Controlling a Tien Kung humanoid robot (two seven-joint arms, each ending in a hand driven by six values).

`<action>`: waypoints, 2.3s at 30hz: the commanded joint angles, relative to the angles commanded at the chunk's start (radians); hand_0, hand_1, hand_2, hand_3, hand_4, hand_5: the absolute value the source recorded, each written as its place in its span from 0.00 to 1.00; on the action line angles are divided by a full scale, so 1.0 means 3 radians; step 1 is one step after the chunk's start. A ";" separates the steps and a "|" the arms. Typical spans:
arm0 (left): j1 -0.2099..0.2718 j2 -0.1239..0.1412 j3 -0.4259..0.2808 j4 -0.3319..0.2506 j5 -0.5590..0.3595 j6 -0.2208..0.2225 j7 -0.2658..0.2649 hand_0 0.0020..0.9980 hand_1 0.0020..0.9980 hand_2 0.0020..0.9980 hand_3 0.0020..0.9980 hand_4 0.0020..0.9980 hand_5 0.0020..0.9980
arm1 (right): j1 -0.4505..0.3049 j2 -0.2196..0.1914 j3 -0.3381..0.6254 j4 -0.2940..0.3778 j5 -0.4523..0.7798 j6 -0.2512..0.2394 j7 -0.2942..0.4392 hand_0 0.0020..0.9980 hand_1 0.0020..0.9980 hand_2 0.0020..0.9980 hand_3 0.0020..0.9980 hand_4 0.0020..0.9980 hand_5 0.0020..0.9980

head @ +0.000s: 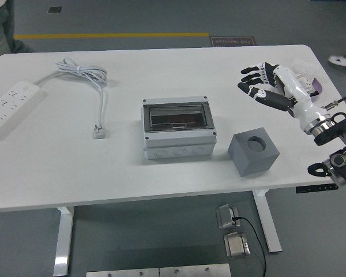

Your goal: Fetch the battery,place it into the box,close the lid of the box

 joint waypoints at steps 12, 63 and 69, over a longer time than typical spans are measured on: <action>0.0036 0.0001 -0.0036 0.0000 0.0039 -0.0013 0.0027 0.63 0.69 0.64 0.65 0.63 0.19 | -0.0251 0.0175 0.0084 0.0148 0.1393 0.0181 0.0336 0.73 0.61 0.62 0.67 0.96 0.68; -0.0145 -0.0071 0.0055 0.0006 0.0062 -0.0022 0.0018 0.63 0.68 0.63 0.65 0.63 0.19 | -0.0528 -0.0005 0.0788 0.0430 0.1372 0.0129 0.0167 0.74 0.62 0.63 0.67 0.99 0.85; -0.0159 -0.0068 0.0071 0.0010 0.0072 -0.0021 0.0034 0.63 0.68 0.63 0.65 0.63 0.19 | -0.0580 -0.0027 0.0865 0.0451 0.1319 0.0116 0.0157 0.75 0.62 0.63 0.68 0.99 0.85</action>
